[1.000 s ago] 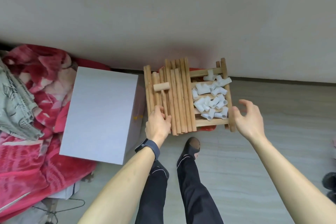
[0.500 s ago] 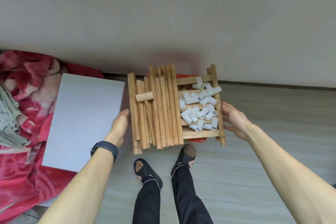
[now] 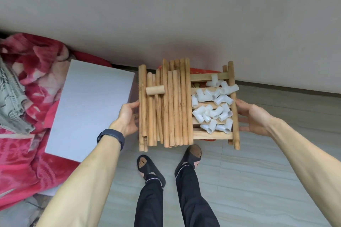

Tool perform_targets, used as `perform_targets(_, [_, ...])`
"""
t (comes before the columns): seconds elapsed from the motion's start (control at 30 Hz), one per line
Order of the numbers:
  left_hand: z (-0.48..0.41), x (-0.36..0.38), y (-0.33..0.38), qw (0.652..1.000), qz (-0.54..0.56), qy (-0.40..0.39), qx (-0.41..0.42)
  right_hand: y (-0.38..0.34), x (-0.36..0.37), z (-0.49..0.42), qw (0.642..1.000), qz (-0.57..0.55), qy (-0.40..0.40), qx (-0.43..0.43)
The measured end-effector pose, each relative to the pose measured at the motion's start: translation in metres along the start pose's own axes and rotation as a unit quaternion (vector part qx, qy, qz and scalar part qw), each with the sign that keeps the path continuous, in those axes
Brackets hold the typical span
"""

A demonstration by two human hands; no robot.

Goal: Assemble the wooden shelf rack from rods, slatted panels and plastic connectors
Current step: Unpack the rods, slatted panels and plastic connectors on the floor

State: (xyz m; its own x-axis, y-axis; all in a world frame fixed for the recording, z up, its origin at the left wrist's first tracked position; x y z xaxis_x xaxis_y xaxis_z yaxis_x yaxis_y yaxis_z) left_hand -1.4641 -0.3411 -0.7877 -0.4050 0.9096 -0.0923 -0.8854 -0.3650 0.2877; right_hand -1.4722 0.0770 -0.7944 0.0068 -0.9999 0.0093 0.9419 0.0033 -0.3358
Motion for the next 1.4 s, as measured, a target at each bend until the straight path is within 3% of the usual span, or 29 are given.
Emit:
perform_targets(0.17, [0.006, -0.011, -0.013, 1.000, 0.025, 0.009, -0.010, 0.031, 0.003, 0.011, 0.999, -0.034, 0.006, 0.019])
perform_targets(0.43, [0.017, -0.052, -0.029, 0.995, -0.087, -0.029, -0.037, 0.085, 0.003, 0.033, 0.998, -0.056, -0.027, 0.031])
perform_targets(0.7, [0.050, -0.069, -0.037, 0.990, -0.119, -0.077, 0.000, 0.146, 0.016, 0.082, 0.995, -0.102, 0.014, -0.010])
perform_targets(1.03, [0.213, -0.095, -0.036, 0.972, -0.176, -0.142, 0.068, 0.193, 0.035, 0.291, 0.980, -0.149, 0.062, -0.120])
perform_targets(1.4, [0.367, -0.093, -0.110, 0.918, -0.313, -0.216, 0.114, 0.366, 0.048, 0.481, 0.926, -0.298, 0.146, -0.178])
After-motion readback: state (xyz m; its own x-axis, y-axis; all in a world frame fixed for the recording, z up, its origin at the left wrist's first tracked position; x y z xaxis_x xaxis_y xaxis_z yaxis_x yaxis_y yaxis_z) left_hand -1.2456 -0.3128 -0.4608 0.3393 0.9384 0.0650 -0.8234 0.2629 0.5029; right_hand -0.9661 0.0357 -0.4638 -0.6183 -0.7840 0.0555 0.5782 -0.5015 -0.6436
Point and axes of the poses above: each hand's wrist, its own z-axis away from the middle knuckle, its own x-axis out of the palm, y = z × x, the point moved 2 cm from there along -z, towards the middle knuckle, and after that the axes turned 5 degrees about y, right-handed, at the moved point
